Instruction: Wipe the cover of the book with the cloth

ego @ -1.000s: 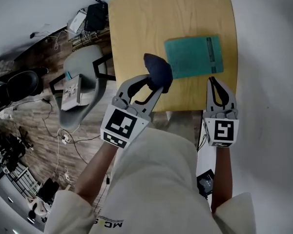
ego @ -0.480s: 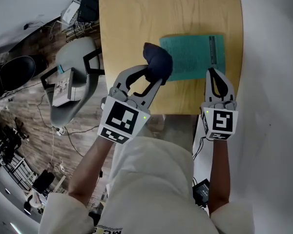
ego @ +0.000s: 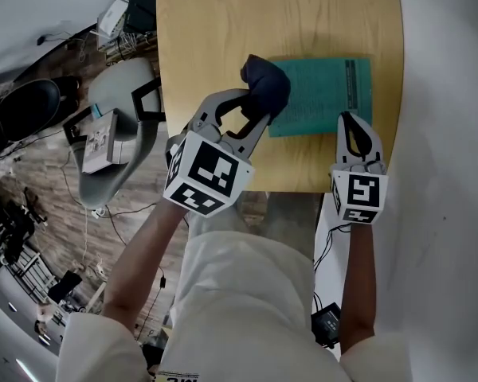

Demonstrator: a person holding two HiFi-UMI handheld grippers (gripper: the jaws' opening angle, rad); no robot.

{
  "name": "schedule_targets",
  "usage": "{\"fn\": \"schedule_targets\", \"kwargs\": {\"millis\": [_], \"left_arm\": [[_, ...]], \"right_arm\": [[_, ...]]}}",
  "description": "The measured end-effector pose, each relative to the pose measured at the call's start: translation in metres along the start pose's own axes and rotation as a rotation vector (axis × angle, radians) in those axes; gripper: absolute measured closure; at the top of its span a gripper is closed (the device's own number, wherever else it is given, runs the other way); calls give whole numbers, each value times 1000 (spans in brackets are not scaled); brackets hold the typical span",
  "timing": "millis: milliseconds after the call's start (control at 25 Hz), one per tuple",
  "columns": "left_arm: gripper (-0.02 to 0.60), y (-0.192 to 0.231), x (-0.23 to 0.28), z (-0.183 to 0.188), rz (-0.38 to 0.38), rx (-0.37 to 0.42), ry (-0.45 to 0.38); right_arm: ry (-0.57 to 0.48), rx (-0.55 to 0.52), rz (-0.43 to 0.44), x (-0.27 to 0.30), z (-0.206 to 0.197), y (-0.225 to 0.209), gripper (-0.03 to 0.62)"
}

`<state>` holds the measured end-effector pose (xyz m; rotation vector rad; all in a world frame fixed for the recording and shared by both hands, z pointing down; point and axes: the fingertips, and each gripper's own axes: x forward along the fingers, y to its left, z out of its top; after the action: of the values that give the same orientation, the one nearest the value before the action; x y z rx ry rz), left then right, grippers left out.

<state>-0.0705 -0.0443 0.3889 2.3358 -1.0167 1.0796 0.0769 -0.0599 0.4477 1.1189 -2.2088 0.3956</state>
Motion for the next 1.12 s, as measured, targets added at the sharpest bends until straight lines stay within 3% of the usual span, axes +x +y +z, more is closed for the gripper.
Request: {"fn": "schedule_targets", "kwargs": {"millis": [320, 680, 1120], "left_arm": [[449, 6, 30, -5, -29, 15, 32], [448, 18, 60, -13, -38, 84, 93], [449, 31, 89, -25, -92, 96, 154]], "right_arm": [[73, 20, -11, 21, -32, -9, 559], [125, 8, 2, 35, -46, -6, 559], [143, 27, -14, 39, -54, -9, 559]]}}
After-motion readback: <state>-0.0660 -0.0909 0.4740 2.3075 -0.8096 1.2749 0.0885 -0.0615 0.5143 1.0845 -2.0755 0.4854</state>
